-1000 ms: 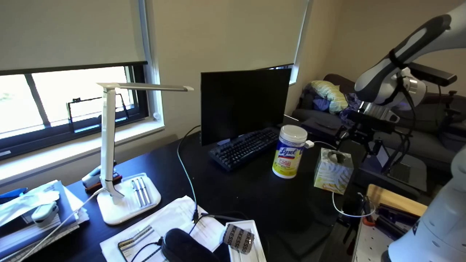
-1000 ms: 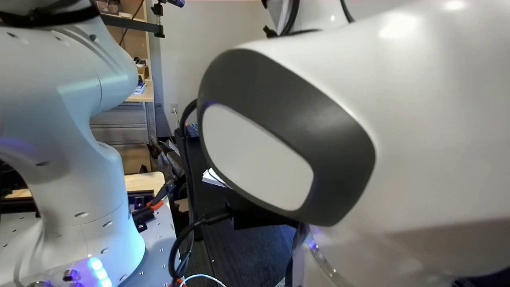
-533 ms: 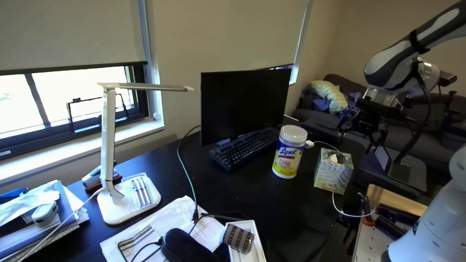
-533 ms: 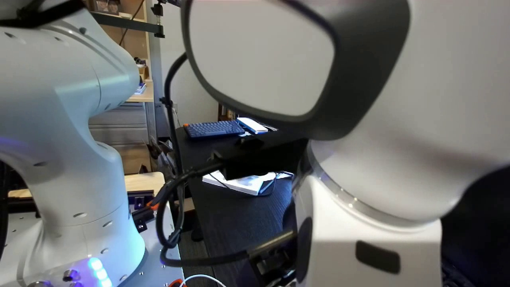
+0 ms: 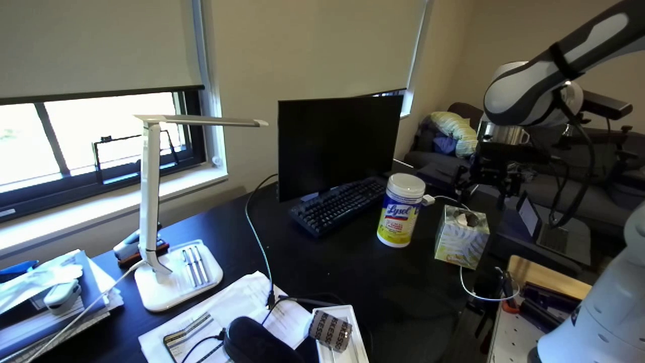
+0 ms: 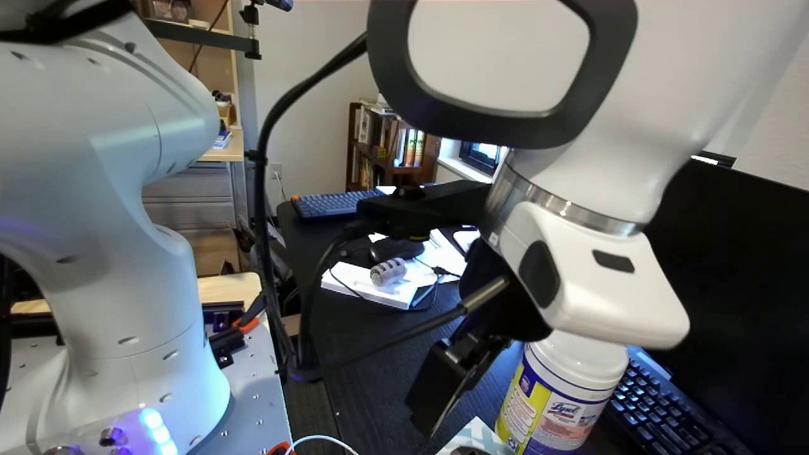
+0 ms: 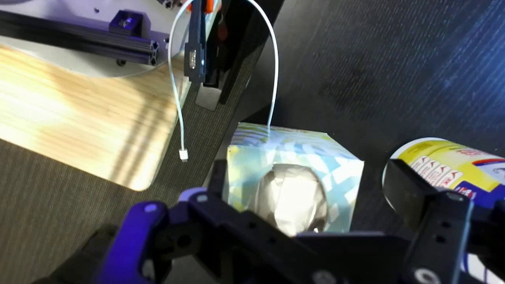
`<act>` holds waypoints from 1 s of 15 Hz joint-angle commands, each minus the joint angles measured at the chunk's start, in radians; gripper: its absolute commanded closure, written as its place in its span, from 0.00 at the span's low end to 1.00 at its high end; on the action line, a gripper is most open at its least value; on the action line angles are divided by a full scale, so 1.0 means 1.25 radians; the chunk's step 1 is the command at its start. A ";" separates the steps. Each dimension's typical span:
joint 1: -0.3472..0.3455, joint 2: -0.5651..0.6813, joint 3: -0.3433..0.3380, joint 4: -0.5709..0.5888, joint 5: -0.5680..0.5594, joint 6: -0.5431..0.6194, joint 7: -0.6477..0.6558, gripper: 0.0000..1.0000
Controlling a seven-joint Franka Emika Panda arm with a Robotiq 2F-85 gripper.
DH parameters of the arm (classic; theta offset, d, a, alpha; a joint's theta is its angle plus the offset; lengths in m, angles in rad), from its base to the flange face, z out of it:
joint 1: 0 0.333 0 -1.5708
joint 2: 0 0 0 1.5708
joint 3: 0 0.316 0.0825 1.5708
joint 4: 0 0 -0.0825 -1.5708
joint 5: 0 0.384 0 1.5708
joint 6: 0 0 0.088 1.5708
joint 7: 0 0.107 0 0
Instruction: Place the eyeglass case and the brown packet on the left side of the desk then place the tissue box on the right side
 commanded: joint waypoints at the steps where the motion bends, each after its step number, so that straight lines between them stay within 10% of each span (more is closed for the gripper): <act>1: 0.035 -0.066 0.066 -0.017 -0.069 -0.009 0.015 0.00; 15: 0.258 -0.424 0.108 -0.013 -0.068 -0.389 -0.338 0.00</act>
